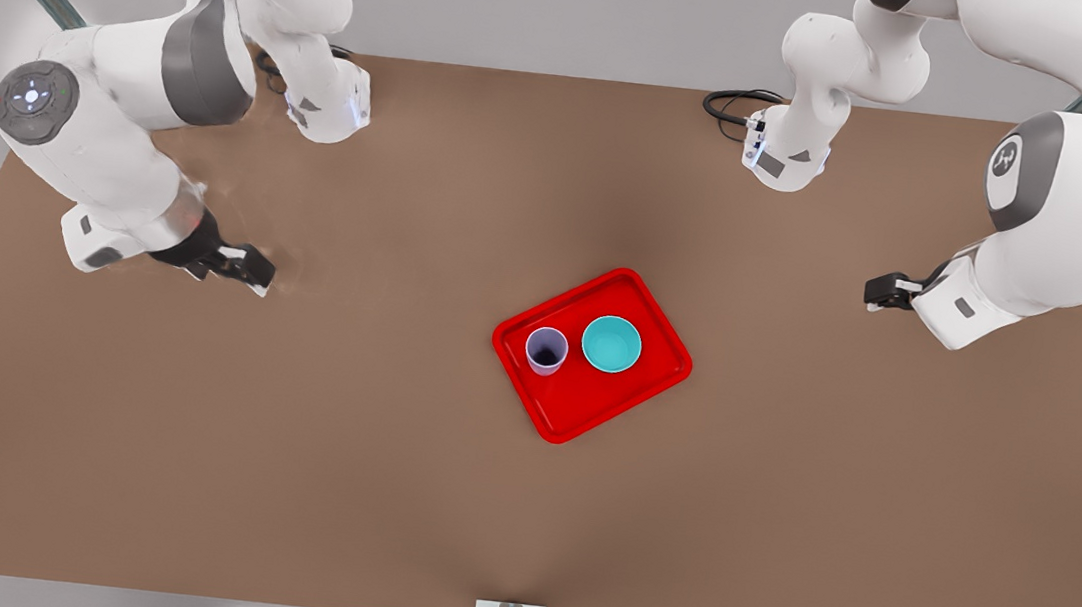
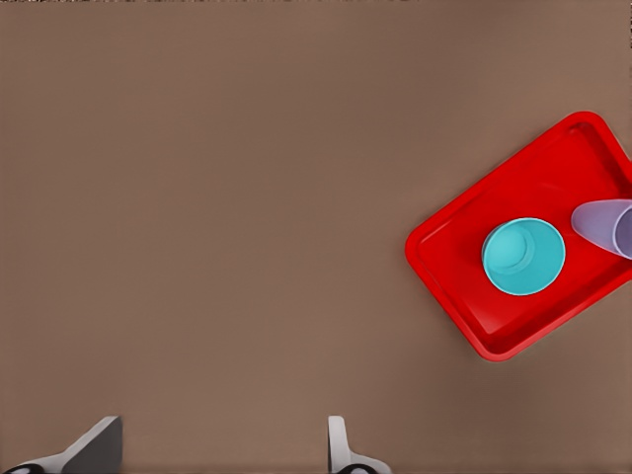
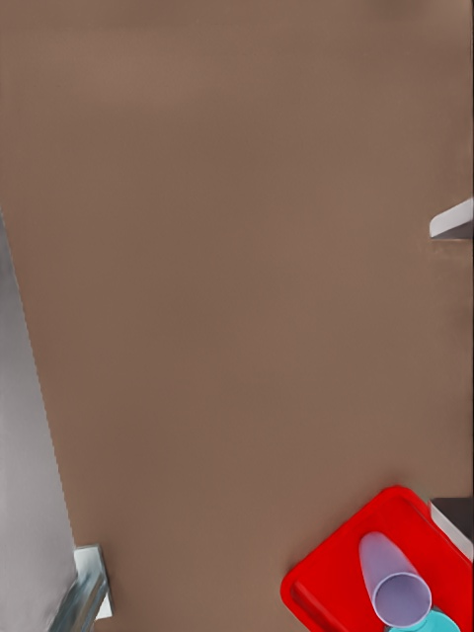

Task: Place the bowl on the tray with the left arm and the cup on the tray with the right arm

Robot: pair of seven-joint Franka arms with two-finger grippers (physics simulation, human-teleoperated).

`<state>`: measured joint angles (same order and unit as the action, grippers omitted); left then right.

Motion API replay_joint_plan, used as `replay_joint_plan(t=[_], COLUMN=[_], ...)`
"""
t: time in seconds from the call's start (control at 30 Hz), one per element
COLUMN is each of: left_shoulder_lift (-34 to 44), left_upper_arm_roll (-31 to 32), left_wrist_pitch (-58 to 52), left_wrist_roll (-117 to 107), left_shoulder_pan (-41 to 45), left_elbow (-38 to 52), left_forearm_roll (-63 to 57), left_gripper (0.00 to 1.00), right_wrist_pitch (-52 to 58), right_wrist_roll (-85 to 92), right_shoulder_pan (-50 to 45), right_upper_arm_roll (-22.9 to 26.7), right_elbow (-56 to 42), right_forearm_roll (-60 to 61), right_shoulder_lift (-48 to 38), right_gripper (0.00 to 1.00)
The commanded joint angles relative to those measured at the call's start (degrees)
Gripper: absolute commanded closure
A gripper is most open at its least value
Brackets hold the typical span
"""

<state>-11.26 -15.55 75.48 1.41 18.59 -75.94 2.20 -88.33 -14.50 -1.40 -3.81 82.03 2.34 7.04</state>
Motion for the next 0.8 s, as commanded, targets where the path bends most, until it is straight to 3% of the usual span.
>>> replay_joint_plan(t=[0.0,0.03,0.1,0.33,0.47,0.77], left_shoulder_lift=[0.01,0.01,0.01,0.01,0.01,0.01], left_upper_arm_roll=[-0.01,-0.01,-0.01,-0.01,-0.01,-0.01], left_wrist_pitch=[0.02,0.02,0.02,0.02,0.02,-0.07], left_wrist_roll=[0.0,0.0,0.0,-0.09,-0.09,-0.09], left_shoulder_pan=[-0.04,0.05,0.04,0.04,0.05,0.05], left_elbow=[0.0,0.0,0.0,0.0,0.0,0.0], left_forearm_roll=[0.0,0.0,0.0,0.0,0.0,0.0], left_gripper=[0.0,0.0,0.0,0.0,0.0,0.0], right_wrist_pitch=[0.17,0.26,-0.35,0.08,3.42,3.42], right_wrist_roll=[1.83,2.81,12.3,8.09,6.95,5.36], right_shoulder_pan=[-0.55,0.17,1.31,-0.89,-5.28,-5.99], right_upper_arm_roll=[0.47,0.3,0.3,-0.14,-0.14,-0.14], right_elbow=[4.16,8.15,7.27,6.04,-3.1,-3.46], right_forearm_roll=[-0.05,-0.23,-0.49,-2.6,-4.36,-4.36], right_shoulder_lift=[-3.76,-7.66,-6.87,-4.49,3.59,4.12], right_gripper=[0.0,0.0,0.0,0.0,0.0,0.0])
